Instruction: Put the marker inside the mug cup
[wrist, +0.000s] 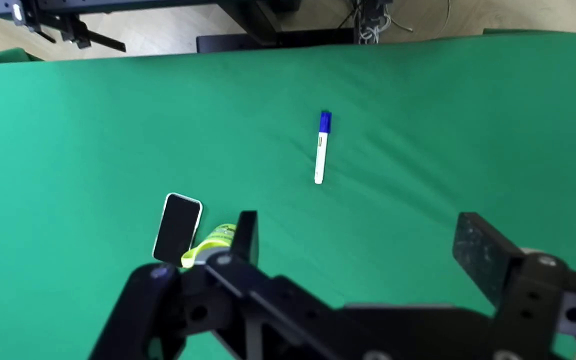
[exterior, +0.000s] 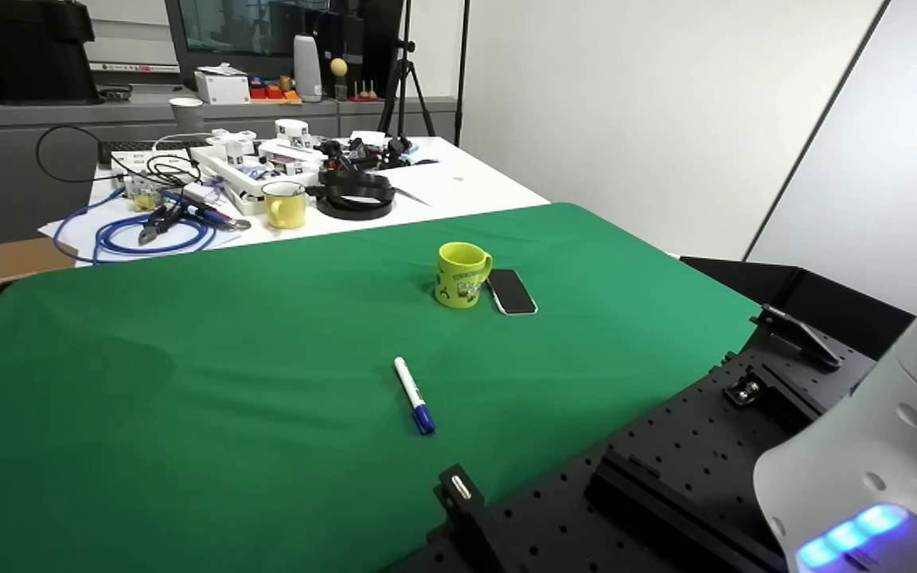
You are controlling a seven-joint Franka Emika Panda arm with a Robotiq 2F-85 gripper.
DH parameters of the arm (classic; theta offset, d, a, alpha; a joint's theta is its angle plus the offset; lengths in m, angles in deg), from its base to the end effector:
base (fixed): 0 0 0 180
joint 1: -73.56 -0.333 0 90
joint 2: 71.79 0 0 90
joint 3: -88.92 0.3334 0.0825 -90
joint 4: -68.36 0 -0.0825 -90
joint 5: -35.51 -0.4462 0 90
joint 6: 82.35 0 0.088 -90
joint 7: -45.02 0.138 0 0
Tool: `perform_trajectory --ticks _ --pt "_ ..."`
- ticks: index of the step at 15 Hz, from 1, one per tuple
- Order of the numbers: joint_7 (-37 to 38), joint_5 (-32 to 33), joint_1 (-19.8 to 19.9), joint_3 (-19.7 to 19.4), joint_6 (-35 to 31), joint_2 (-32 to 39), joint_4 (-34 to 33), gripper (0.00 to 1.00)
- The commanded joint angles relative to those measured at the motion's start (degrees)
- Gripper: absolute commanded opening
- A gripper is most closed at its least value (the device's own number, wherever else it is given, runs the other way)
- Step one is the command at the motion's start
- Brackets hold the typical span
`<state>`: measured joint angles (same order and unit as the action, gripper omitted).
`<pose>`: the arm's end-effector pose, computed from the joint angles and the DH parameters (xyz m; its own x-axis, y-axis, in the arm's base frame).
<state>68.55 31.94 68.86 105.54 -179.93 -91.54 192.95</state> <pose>0.4509 0.1917 0.4844 0.9906 -0.0786 -0.1122 -0.0687 -0.9937 0.0890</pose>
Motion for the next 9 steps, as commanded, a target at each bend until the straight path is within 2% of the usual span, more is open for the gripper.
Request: perform_trajectory --ticks 1,6,7,8,9 --pt "-1.1 -2.4 -1.9 -1.4 -10.2 -1.1 7.3 1.00" --pt "-3.2 -5.0 -3.2 -1.8 -20.7 0.4 17.6 1.00" --pt "-1.6 -4.2 -2.8 -1.5 -20.3 1.7 18.7 1.00" --pt "-2.3 -3.9 -3.1 -1.6 -19.0 1.0 16.2 1.00" --pt "-2.3 -3.9 -3.1 -1.7 -19.5 1.6 17.6 1.00"
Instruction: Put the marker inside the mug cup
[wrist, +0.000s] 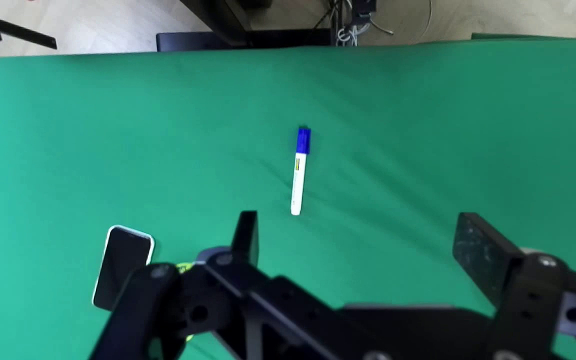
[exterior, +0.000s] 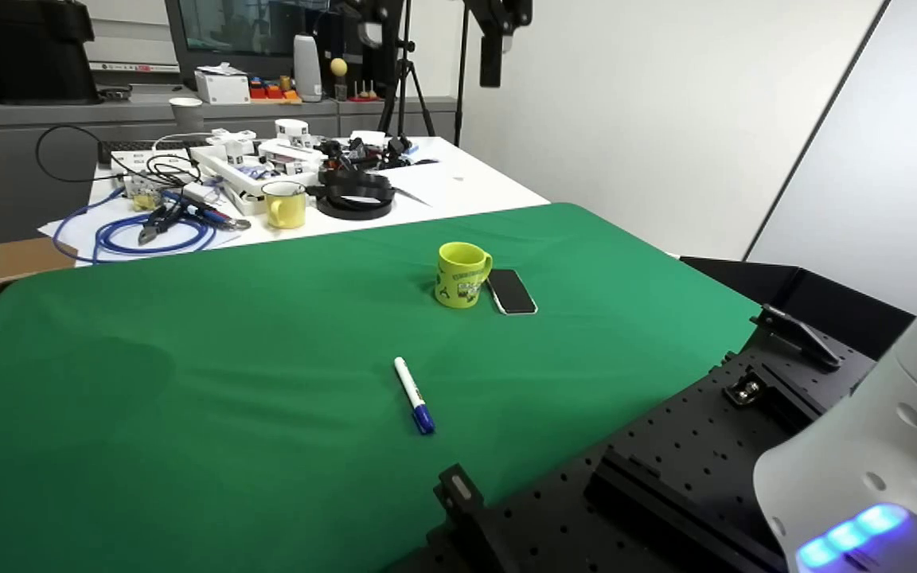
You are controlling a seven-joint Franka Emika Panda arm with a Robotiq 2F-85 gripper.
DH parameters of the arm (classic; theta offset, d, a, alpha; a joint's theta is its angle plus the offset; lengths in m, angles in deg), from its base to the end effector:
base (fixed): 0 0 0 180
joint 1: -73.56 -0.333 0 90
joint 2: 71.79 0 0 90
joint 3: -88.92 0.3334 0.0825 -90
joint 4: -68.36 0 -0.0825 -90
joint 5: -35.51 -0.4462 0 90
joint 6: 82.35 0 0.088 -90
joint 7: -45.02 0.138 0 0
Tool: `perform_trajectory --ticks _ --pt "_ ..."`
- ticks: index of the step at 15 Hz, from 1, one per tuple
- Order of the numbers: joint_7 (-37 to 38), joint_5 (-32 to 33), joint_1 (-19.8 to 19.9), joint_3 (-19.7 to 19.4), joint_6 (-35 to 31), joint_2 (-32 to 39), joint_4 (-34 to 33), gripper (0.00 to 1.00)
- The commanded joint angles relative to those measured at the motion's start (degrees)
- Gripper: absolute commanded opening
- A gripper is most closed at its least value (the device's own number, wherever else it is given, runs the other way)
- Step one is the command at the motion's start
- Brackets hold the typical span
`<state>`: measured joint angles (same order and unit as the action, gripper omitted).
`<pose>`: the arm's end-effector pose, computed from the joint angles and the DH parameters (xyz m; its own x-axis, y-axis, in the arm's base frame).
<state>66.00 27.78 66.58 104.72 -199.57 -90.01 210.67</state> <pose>0.4232 0.1839 0.3406 0.9899 -0.0578 -0.1292 -0.0554 -0.9982 0.0219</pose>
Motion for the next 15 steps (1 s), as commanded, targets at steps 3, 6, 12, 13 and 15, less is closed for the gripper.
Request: perform_trajectory --ticks 3,6,12,13,15 --pt "0.2 0.3 -0.9 -1.0 -0.5 1.0 0.8 1.00" --pt "0.2 0.3 -0.9 -1.0 -0.5 1.0 0.8 1.00" --pt "3.8 0.8 0.3 -1.2 -23.0 7.4 6.5 1.00" --pt "3.1 1.1 0.0 -1.4 -26.2 8.7 7.6 1.00" --pt "3.7 3.0 0.0 -1.4 -30.3 11.8 9.3 1.00"
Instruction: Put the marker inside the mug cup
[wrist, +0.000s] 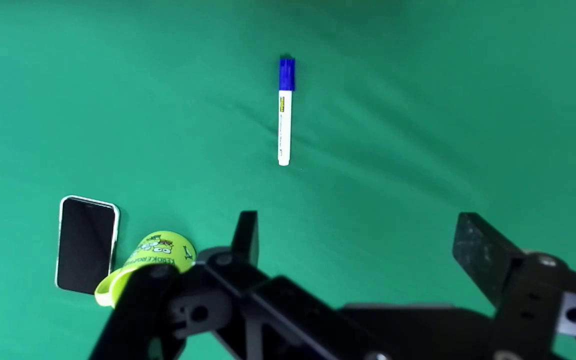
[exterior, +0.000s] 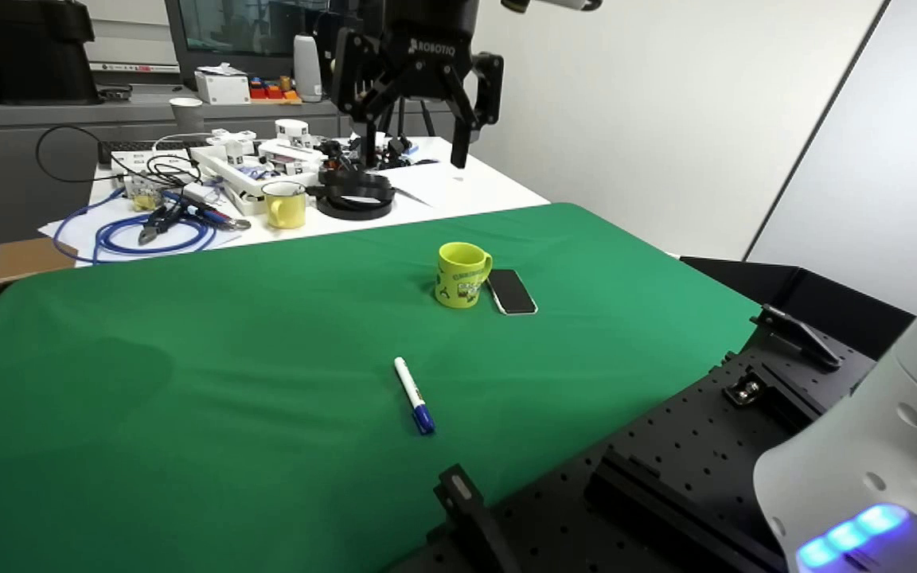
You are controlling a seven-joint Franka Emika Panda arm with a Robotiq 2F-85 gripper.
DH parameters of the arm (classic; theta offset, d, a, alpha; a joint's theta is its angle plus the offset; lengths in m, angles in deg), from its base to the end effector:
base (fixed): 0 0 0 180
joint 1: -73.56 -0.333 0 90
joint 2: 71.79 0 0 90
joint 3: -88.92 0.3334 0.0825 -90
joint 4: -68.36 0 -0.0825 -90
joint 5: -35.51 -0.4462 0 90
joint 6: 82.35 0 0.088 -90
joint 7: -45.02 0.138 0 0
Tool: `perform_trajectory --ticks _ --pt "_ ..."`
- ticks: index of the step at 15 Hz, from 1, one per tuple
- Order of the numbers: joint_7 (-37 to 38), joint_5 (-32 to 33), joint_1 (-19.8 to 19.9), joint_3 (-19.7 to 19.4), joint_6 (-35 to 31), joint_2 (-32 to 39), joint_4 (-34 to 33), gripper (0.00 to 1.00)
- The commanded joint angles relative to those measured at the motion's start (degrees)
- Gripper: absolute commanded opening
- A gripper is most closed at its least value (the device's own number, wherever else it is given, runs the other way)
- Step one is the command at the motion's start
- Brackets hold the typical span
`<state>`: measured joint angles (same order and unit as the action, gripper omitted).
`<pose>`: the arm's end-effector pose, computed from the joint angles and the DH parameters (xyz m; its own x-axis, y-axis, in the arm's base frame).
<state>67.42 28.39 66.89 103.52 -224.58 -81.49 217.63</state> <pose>0.4403 0.1680 0.2532 0.9926 -0.1193 0.0238 -0.1180 -0.9917 -0.0505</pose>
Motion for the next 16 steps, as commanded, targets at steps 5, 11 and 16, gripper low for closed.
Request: perform_trajectory --ticks 5,11,16 --pt "10.8 15.3 0.1 -2.3 -12.4 13.7 4.0 1.00" --pt "15.2 19.8 -3.9 -10.5 -15.3 26.3 -3.8 1.00" --pt "9.4 9.3 -5.0 -9.7 -14.1 35.2 -11.9 1.00"
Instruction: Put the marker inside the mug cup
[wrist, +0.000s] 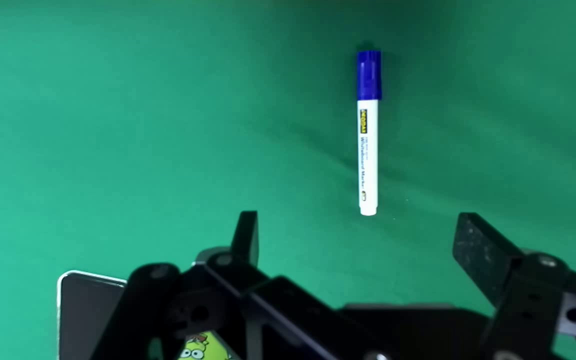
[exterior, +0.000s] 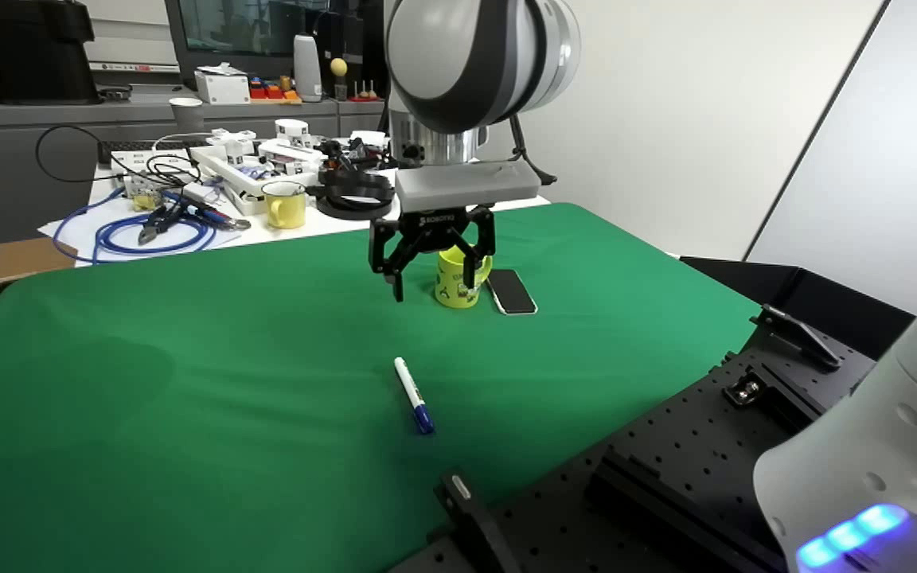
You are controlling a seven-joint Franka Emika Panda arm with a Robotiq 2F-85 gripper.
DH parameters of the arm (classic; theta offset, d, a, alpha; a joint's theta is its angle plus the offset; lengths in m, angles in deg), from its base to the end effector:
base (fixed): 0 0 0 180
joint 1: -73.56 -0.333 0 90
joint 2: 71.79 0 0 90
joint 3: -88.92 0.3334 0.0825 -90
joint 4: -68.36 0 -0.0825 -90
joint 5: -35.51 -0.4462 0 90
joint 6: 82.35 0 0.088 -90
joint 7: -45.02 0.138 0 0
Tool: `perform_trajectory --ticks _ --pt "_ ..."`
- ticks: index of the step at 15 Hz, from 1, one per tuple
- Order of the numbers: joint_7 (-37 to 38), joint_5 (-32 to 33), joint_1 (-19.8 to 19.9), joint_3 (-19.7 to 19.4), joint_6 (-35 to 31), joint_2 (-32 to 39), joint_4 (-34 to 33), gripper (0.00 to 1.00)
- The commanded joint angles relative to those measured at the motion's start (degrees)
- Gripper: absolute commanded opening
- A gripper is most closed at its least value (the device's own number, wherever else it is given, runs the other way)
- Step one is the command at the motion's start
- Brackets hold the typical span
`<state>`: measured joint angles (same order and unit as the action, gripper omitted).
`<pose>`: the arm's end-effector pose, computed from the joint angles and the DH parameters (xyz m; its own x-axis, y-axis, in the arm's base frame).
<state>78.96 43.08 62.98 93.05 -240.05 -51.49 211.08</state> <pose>0.4594 0.1292 0.0694 0.9744 -0.2144 -0.0679 -0.2103 -0.9757 0.0623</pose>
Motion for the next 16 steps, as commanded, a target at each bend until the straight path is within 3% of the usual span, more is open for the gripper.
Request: perform_trajectory --ticks 1,2,3,10,16 --pt "-3.0 -7.2 -1.8 1.0 1.5 6.5 -6.5 1.00" --pt "-3.1 -8.5 -2.9 0.9 2.3 7.5 -7.6 1.00" --pt "-4.1 -8.0 -3.3 -0.7 0.4 5.0 -4.3 1.00" --pt "-4.1 -9.4 -4.6 -0.5 1.2 7.6 -6.9 1.00" --pt "-3.8 -10.1 -8.2 -2.1 -5.9 12.8 -6.5 1.00"
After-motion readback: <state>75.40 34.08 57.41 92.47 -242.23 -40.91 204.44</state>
